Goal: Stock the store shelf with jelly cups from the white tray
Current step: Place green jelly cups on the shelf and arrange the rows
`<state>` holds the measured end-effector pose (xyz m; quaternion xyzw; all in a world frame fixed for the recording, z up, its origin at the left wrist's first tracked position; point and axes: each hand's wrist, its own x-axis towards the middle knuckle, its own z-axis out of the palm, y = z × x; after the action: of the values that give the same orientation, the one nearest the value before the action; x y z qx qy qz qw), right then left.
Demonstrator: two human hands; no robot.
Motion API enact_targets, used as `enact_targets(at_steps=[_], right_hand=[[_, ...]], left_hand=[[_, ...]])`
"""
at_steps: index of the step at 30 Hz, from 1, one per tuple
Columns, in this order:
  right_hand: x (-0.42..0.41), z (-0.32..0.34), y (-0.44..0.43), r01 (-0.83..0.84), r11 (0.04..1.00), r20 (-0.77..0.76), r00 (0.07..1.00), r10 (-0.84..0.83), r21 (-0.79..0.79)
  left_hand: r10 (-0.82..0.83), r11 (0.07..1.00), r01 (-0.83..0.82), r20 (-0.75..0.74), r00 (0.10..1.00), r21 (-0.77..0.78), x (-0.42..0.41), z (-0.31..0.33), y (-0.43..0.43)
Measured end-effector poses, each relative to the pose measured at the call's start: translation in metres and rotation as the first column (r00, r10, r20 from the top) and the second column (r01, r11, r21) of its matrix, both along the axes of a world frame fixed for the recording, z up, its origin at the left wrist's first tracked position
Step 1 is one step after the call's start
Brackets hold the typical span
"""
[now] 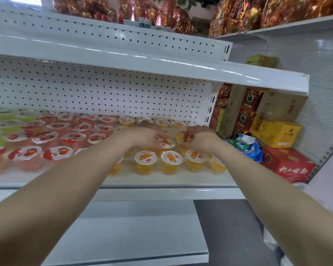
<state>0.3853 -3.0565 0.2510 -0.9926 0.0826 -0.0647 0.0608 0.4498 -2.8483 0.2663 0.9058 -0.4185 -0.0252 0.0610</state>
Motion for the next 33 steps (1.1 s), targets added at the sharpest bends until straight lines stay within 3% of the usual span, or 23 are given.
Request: enact_targets(at_steps=[8, 16, 27, 33], right_hand=[[0.003, -0.002, -0.006, 0.026, 0.999, -0.02, 0.999, -0.026, 0.021], [0.02, 0.011, -0.007, 0.164, 0.986, 0.042, 0.985, -0.165, 0.044], [0.052, -0.002, -0.004, 0.185, 0.98, -0.043, 0.982, -0.182, 0.077], [0.055, 0.001, -0.009, 0.136, 0.987, 0.007, 0.99, -0.138, 0.09]], left_hand=[[0.001, 1.0, -0.001, -0.014, 1.0, -0.026, 0.01, -0.002, -0.002], [0.034, 0.978, -0.026, 0.037, 0.999, -0.206, 0.041, 0.006, 0.003], [-0.108, 0.991, 0.113, 0.07, 0.992, -0.076, 0.07, -0.007, -0.02], [-0.089, 0.983, 0.099, 0.073, 0.993, -0.156, 0.076, -0.013, -0.024]])
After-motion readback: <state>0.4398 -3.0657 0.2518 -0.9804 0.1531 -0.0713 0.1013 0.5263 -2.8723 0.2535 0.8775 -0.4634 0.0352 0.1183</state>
